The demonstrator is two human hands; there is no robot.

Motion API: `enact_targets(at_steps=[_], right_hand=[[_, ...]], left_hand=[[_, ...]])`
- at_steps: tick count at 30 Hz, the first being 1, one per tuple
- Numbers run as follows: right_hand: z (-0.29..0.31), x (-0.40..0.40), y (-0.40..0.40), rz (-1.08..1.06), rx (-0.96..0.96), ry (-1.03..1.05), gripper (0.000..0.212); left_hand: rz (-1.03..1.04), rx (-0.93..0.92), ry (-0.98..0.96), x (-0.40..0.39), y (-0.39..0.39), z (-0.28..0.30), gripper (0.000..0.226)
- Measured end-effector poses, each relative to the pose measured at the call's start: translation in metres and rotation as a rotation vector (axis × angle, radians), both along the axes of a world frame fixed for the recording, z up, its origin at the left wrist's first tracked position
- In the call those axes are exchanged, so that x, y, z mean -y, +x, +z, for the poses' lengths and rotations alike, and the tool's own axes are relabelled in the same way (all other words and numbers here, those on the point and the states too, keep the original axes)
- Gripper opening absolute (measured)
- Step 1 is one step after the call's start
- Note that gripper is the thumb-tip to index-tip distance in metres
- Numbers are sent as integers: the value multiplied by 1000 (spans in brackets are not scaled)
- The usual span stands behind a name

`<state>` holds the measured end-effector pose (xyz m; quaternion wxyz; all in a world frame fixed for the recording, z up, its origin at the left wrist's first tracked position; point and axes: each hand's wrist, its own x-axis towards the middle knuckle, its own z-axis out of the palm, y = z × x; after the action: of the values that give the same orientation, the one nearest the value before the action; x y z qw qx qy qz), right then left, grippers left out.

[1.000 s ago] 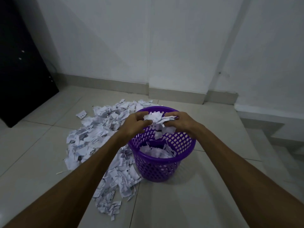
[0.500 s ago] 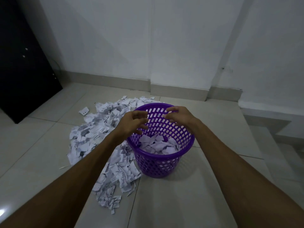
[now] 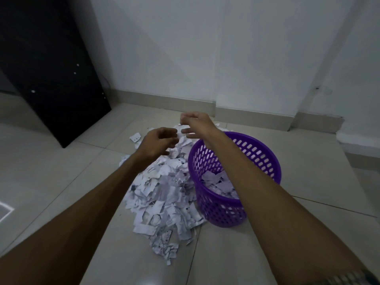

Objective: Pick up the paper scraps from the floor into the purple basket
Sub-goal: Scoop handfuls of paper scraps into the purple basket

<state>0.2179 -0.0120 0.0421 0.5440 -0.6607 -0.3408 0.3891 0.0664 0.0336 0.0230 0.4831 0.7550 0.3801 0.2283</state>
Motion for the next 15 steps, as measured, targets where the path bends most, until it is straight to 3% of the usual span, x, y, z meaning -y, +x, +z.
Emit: enact_targets(at_steps=[4, 9, 15], right_hand=[[-14, -28, -40, 109, 72, -32, 22], [-58, -49, -69, 232, 343, -130, 30], [-116, -62, -60, 396, 484, -471, 68]], left_hand=[[62, -28, -47, -21, -42, -9, 35], [82, -43, -112, -40, -79, -28, 40], [56, -60, -193, -58, -94, -71, 42]])
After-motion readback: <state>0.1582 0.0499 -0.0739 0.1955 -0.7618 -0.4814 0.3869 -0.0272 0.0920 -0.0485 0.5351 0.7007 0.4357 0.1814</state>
